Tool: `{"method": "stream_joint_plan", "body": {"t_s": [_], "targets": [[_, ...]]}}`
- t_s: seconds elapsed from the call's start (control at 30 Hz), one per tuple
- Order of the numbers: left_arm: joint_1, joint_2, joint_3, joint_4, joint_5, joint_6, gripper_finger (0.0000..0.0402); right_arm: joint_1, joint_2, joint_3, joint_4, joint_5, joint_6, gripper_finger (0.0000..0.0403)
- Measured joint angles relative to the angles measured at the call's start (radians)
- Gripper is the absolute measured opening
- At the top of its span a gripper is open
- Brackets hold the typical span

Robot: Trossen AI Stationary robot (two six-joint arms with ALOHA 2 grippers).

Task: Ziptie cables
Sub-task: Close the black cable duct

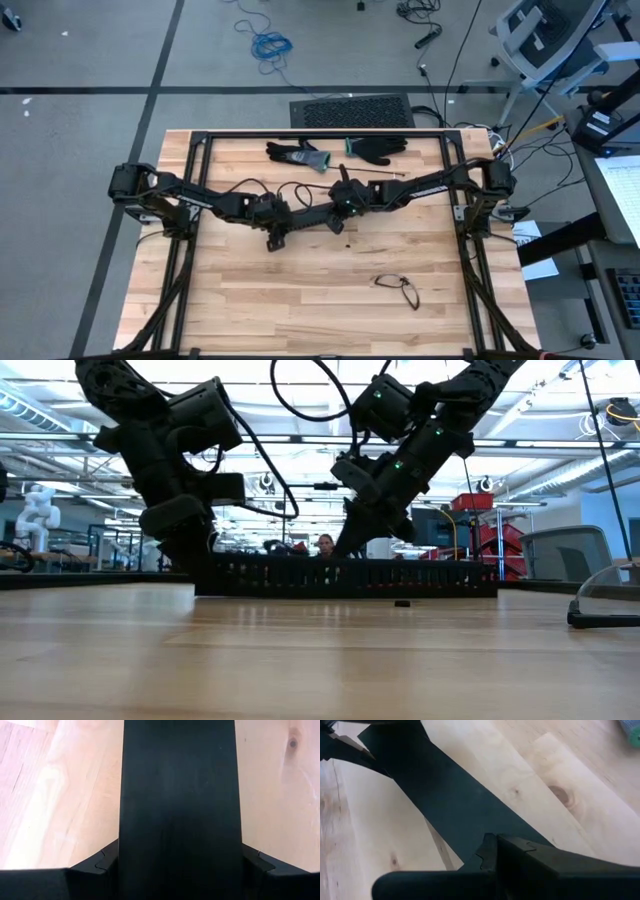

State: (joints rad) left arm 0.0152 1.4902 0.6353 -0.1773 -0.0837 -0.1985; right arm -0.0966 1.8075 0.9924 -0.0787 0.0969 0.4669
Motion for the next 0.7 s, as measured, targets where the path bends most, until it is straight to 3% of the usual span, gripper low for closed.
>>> {"method": "stream_joint_plan", "body": {"t_s": [0.2, 0.57, 0.7], "targets": [[0.006, 0.000, 0.000, 0.005, 0.015, -0.019, 0.0255, -0.006, -0.006, 0.000, -0.002, 0.001, 0.005, 0.0000], [0.019, -0.002, 0.005, 0.007, 0.057, -0.108, 0.0389, -0.006, -0.007, 0.000, -0.003, 0.006, -0.013, 0.0000], [0.016, -0.007, 0.045, -0.022, 0.113, -0.048, 0.0389, -0.006, -0.007, 0.000, 0.011, 0.007, -0.022, 0.0000]]}}
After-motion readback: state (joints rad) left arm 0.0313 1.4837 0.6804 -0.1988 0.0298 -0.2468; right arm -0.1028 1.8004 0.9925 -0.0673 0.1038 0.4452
